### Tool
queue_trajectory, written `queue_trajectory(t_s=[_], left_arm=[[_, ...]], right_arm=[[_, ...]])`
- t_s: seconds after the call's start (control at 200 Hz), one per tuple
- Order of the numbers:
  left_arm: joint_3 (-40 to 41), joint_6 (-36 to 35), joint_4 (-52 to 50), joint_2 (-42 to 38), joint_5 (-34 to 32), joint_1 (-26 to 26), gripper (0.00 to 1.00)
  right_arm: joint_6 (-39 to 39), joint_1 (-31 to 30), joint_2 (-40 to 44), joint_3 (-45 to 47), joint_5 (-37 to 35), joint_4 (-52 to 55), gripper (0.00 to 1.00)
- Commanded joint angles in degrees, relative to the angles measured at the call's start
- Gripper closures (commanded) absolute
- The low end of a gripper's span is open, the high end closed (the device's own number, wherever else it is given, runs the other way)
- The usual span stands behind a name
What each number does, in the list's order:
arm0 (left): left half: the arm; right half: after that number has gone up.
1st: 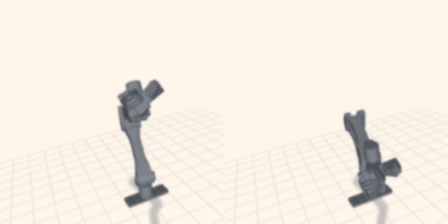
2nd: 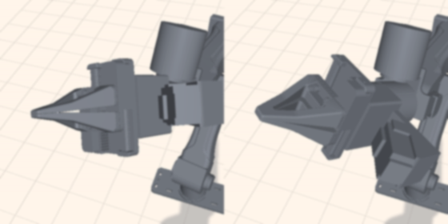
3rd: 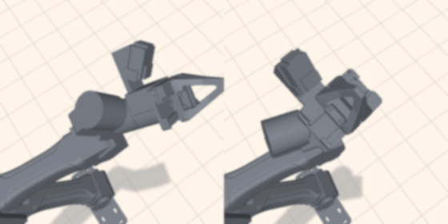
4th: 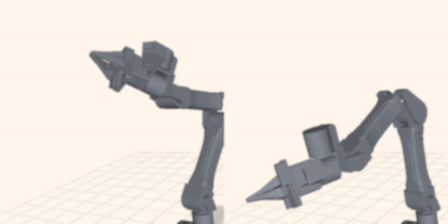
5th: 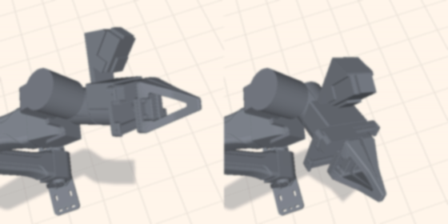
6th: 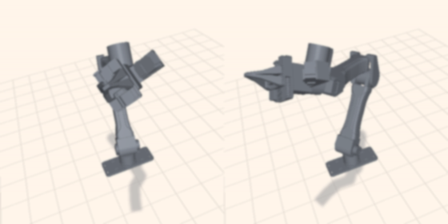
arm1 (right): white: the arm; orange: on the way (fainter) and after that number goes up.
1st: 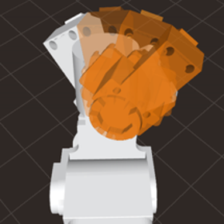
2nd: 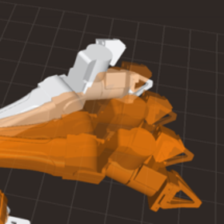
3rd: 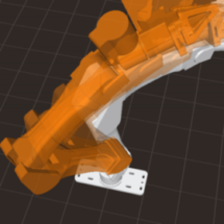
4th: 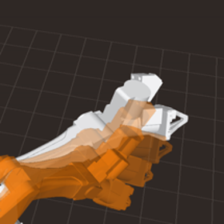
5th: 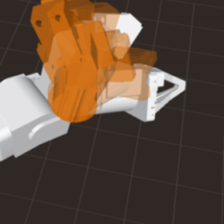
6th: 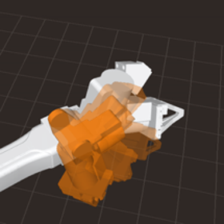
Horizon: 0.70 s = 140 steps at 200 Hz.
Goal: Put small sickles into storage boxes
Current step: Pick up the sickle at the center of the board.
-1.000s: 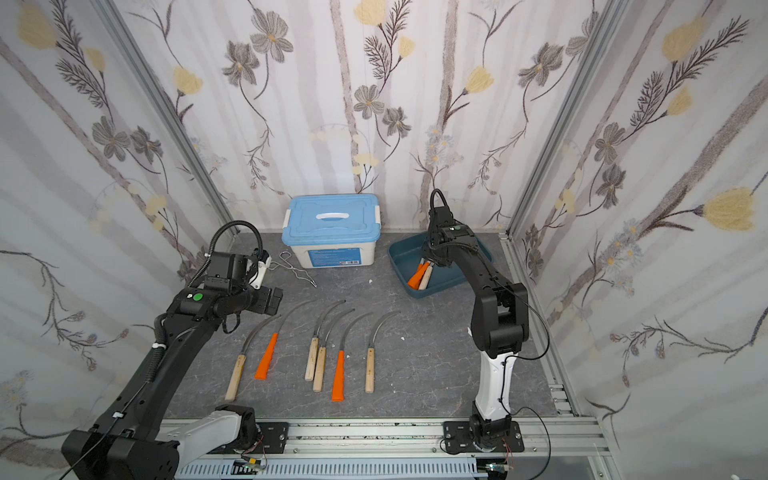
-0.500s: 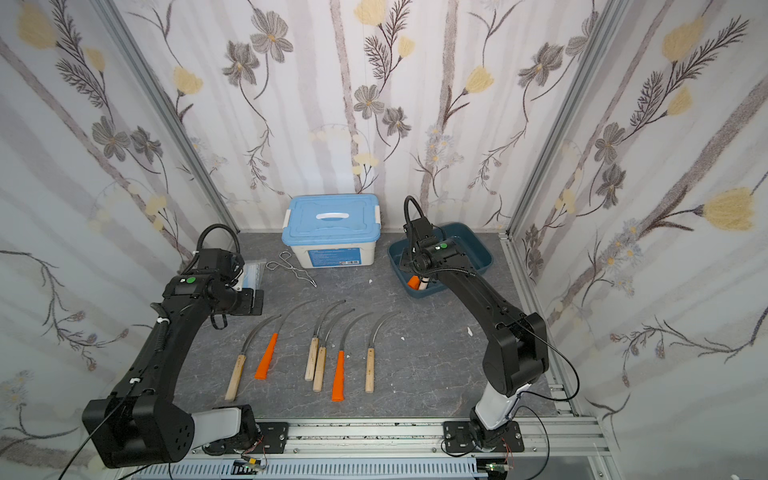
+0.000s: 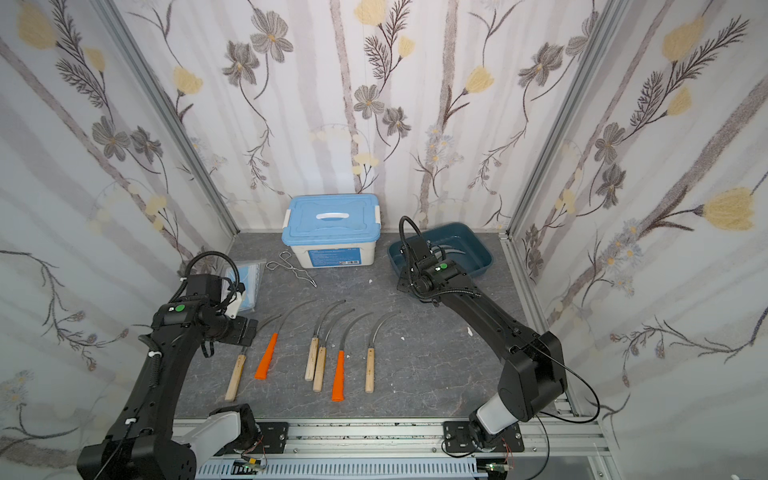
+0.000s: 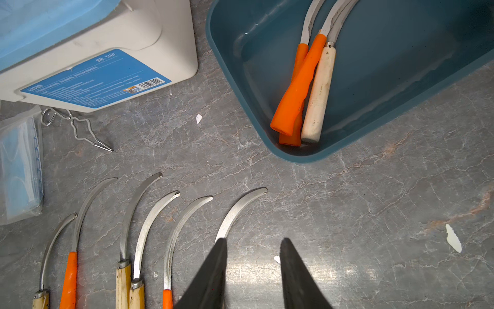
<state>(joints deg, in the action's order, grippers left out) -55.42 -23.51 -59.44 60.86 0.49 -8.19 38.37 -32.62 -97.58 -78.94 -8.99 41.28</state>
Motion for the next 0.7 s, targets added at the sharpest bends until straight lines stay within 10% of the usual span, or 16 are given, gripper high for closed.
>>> queue_trajectory(t_s=[0.0, 0.694], left_arm=[[2.6, -5.2, -2.0, -1.2, 2.4, -0.9, 0.0], [16.1, -6.2, 1.3, -4.4, -1.3, -6.3, 0.0]], right_arm=[[0.3, -0.1, -0.4, -1.2, 1.0, 2.3, 0.64], [0.2, -0.5, -4.0, -6.3, 3.9, 7.8, 0.64]])
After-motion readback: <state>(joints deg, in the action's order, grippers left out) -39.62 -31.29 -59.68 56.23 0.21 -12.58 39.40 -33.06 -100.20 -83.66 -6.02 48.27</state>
